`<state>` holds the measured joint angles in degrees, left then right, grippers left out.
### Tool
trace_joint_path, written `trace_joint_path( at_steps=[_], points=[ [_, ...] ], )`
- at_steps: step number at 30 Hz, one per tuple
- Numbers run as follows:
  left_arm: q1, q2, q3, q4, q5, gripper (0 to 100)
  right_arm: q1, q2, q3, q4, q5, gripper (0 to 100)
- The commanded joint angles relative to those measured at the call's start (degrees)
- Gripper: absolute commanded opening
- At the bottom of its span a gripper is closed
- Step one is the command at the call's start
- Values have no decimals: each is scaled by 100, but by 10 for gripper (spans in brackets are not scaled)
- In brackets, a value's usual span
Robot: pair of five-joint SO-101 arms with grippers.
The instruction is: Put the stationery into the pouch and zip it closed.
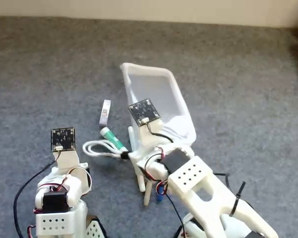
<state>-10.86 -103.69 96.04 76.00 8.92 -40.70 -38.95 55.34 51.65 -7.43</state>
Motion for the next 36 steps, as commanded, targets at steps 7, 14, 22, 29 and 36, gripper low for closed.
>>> trace_joint_path(
  at_steps=[7, 14, 22, 29, 36],
  points=[
    [57, -40, 101, 9, 62, 7, 910, 567, -760, 664, 677, 63],
    [57, -40, 101, 9, 62, 7, 1007, 1103, -1631, 1569, -1231, 212],
    [57, -40, 101, 9, 62, 7, 646, 1156, -1912, 1631, -2418, 214],
    [57, -40, 101, 9, 62, 7, 119, 1165, -1903, 1622, -3068, 214],
    [57, -40, 101, 9, 62, 7, -347, 1710, -1903, 1560, -3244, 214]
  ],
)
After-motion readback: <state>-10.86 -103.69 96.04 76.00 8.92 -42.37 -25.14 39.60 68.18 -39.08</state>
